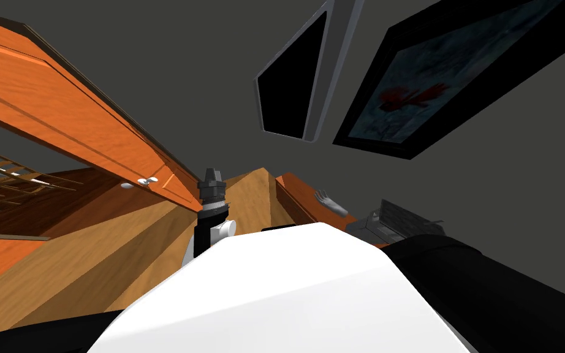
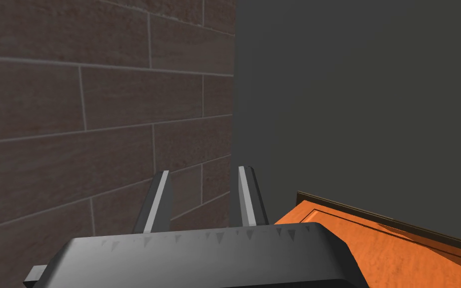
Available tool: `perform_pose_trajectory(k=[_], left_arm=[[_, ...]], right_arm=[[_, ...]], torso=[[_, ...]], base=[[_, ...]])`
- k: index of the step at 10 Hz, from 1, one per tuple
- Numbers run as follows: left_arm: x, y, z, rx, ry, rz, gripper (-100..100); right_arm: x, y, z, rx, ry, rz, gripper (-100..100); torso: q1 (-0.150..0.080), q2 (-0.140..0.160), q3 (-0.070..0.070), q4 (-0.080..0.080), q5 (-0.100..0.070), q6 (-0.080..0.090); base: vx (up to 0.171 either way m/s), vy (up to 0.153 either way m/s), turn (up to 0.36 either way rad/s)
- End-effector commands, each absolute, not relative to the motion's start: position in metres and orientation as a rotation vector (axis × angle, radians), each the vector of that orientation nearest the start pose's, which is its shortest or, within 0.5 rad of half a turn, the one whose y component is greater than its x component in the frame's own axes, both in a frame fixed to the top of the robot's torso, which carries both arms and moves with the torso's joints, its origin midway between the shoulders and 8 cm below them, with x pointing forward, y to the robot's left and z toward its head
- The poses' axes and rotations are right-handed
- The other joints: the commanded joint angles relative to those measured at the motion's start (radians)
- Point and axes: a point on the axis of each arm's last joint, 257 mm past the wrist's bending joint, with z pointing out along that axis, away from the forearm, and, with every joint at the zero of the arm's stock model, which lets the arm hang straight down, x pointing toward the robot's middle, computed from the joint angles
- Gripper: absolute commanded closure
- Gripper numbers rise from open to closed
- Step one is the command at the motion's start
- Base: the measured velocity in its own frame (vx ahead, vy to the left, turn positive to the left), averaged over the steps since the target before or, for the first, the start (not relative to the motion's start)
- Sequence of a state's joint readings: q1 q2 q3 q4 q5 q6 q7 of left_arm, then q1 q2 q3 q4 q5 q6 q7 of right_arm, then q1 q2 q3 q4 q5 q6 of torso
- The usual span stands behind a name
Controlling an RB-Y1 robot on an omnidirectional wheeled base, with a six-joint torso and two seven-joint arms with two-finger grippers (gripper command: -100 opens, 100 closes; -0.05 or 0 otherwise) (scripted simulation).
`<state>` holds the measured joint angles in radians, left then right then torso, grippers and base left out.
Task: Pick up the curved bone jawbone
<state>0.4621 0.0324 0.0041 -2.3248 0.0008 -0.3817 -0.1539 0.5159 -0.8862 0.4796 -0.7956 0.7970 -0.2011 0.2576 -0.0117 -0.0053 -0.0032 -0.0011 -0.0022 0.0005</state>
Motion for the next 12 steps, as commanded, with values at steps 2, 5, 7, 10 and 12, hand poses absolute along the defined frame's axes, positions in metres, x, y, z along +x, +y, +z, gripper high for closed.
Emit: perform_pose_trajectory(k=[2, 5, 7, 10, 12], left_arm=[[0.357, 0.275, 0.034, -0.604, 0.701, -1.161, 0], [0.357, 0.275, 0.034, -0.604, 0.701, -1.161, 0], [0.357, 0.275, 0.034, -0.604, 0.701, -1.161, 0], [0.357, 0.275, 0.034, -0.604, 0.701, -1.161, 0], [0.357, 0.275, 0.034, -0.604, 0.701, -1.161, 0]], right_arm=[[-0.029, -0.598, -0.56, -0.338, 2.941, -0.356, 0], [-0.029, -0.579, -0.579, -0.311, 2.944, -0.36, -100], [-0.028, -0.579, -0.583, -0.3, 2.945, -0.361, -100], [-0.029, -0.578, -0.583, -0.306, 2.945, -0.361, 100], [-0.029, -0.579, -0.583, -0.307, 2.945, -0.363, 100]], torso=[[0.006, 0.003, 0.001, 0.0, 0.001, 0.0], [0.009, 0.007, 0.004, 0.002, 0.002, 0.0], [0.01, 0.007, 0.004, 0.002, 0.002, 0.001], [0.012, 0.006, 0.004, 0.001, 0.003, 0.001], [0.012, 0.006, 0.004, 0.001, 0.002, 0.001]], base=[[0.021, -0.052, 0.015], [-0.021, -0.064, 0.062], [-0.009, -0.042, 0.029], [0.0, 0.0, 0.0], [0.0, 0.0, 0.0]])
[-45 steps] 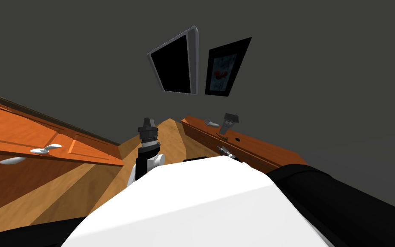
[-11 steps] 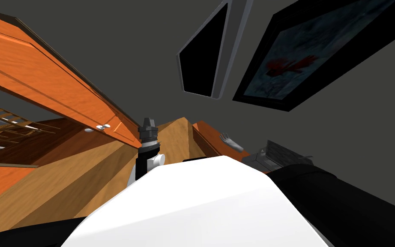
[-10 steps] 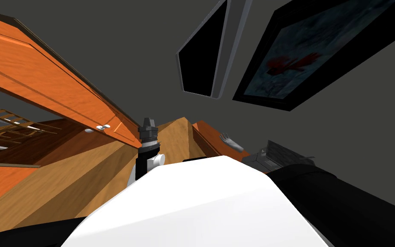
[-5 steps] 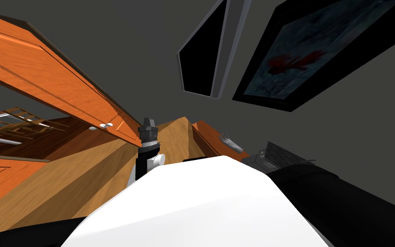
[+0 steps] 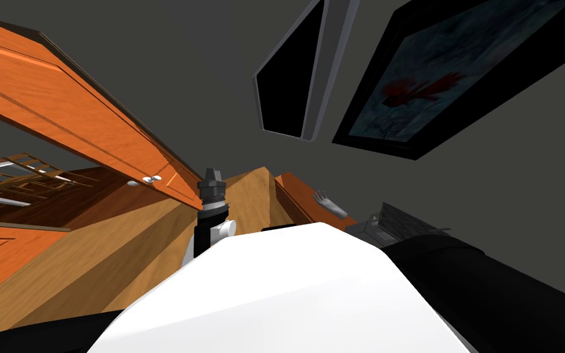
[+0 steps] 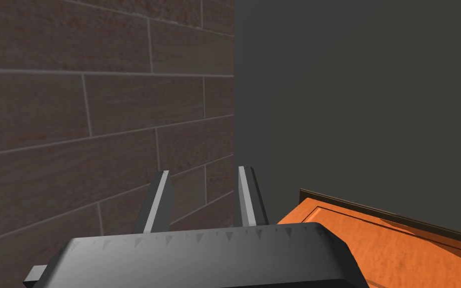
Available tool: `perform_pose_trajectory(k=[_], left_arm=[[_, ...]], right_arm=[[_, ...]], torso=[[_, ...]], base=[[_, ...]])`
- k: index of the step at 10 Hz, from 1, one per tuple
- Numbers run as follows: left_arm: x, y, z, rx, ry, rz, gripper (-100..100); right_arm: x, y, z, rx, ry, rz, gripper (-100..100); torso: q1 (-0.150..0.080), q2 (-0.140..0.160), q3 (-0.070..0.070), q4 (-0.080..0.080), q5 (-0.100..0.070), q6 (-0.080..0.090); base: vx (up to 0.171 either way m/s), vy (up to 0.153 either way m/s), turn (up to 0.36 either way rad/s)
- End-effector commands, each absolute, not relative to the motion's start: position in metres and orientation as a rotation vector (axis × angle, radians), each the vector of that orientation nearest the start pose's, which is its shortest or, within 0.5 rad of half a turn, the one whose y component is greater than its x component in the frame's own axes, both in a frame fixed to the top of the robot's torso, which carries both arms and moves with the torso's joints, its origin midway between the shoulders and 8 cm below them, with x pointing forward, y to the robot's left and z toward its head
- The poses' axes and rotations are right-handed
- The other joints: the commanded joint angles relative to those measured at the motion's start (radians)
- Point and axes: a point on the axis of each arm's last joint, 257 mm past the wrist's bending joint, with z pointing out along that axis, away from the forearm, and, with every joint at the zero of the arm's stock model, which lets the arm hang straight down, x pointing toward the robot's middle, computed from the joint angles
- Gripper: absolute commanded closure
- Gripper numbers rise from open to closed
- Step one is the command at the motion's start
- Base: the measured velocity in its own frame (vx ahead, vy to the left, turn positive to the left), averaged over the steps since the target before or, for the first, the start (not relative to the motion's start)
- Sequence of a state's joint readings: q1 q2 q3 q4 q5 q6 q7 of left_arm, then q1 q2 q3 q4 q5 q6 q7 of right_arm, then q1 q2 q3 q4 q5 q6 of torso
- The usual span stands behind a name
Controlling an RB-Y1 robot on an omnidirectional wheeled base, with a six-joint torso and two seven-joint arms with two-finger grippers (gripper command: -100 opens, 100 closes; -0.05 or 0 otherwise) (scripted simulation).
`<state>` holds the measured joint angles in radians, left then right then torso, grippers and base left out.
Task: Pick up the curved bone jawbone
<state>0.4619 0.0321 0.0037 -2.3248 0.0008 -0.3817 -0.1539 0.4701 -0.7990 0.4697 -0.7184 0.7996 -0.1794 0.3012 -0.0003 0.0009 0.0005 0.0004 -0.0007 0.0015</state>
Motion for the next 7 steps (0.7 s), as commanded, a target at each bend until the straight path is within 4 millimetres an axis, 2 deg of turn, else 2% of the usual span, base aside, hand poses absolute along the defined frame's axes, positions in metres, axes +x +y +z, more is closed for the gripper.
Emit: perform_pose_trajectory(k=[1, 2, 5, 7], left_arm=[[0.357, 0.275, 0.034, -0.604, 0.701, -1.161, 0], [0.357, 0.275, 0.034, -0.604, 0.701, -1.161, 0], [0.357, 0.275, 0.034, -0.604, 0.701, -1.161, 0], [0.357, 0.274, 0.034, -0.604, 0.701, -1.161, 0]], right_arm=[[-0.029, -0.579, -0.583, -0.308, 2.945, -0.364, 0], [-0.029, -0.574, -0.584, -0.305, 2.945, -0.36, 100], [-0.029, -0.593, -0.565, -0.331, 2.941, -0.357, 100], [-0.029, -0.595, -0.566, -0.333, 2.942, -0.361, 100]], torso=[[0.0, 0.0, 0.0, 0.0, 0.0, 0.0], [0.0, 0.0, 0.0, 0.0, 0.0, 0.0], [0.002, 0.0, 0.0, 0.0, -0.001, 0.001], [0.004, -0.001, -0.001, 0.0, -0.001, 0.001]], base=[[0.0, 0.0, 0.0], [0.0, 0.0, 0.0], [0.016, 0.055, -0.062], [0.016, 0.048, -0.027]])
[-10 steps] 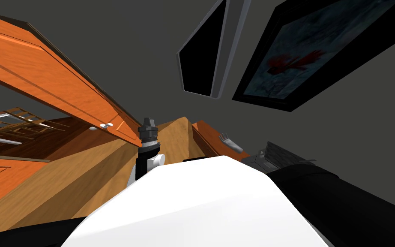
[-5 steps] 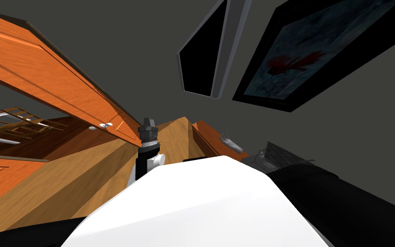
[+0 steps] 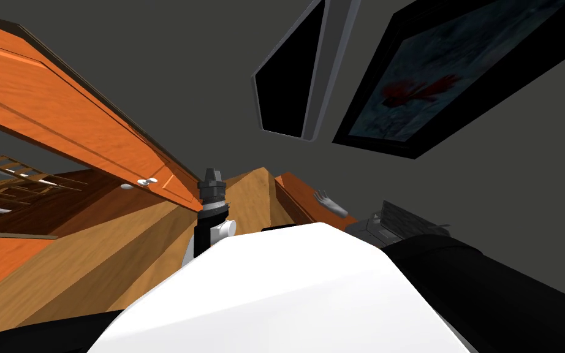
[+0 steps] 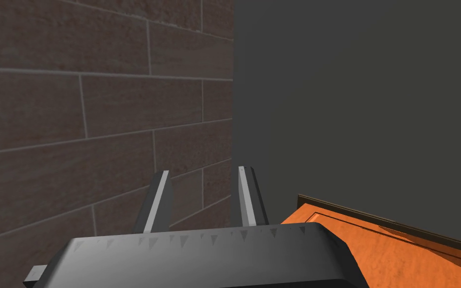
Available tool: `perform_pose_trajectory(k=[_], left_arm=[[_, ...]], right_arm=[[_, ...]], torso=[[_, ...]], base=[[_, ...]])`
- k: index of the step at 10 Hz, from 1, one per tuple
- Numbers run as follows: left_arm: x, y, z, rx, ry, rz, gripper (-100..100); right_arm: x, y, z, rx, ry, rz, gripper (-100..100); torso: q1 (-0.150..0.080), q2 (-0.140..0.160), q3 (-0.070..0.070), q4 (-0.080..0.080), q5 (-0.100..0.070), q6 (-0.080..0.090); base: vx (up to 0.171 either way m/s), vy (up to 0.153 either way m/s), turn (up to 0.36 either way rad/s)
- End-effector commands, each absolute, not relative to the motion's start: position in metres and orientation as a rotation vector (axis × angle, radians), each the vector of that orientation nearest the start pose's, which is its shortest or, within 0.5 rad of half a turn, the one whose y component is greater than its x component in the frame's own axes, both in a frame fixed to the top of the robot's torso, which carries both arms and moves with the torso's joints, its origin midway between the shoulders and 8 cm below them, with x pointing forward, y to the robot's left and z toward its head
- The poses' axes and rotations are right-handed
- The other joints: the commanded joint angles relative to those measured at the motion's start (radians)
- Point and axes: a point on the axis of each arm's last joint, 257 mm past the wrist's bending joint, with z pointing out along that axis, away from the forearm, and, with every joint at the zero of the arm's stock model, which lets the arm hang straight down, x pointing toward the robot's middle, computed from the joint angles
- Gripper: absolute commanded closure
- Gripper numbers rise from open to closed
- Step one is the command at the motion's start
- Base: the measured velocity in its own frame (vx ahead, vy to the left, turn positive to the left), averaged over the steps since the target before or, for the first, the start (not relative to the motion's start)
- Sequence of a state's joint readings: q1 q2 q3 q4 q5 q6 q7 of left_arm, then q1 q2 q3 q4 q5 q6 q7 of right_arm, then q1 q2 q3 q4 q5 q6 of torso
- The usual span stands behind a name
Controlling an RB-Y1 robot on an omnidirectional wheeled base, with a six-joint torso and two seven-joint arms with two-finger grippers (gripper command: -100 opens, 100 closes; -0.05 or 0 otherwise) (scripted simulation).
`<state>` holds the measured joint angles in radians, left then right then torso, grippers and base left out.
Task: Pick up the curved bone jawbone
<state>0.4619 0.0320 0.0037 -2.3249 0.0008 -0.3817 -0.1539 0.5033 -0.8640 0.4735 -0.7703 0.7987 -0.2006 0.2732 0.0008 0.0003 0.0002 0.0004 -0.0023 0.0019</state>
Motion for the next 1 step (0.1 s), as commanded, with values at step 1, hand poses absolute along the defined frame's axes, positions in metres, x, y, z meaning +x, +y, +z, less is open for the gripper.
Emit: perform_pose_trajectory(k=[1], left_arm=[[0.3572, 0.2745, 0.0343, -0.604, 0.701, -1.161, 0]], right_arm=[[-0.0294, -0.5948, -0.5656, -0.333, 2.942, -0.36, 0]], torso=[[0.0, 0.0, 0.0, 0.0, 0.0, 0.0]], base=[[0.002, 0.006, 0.001]])
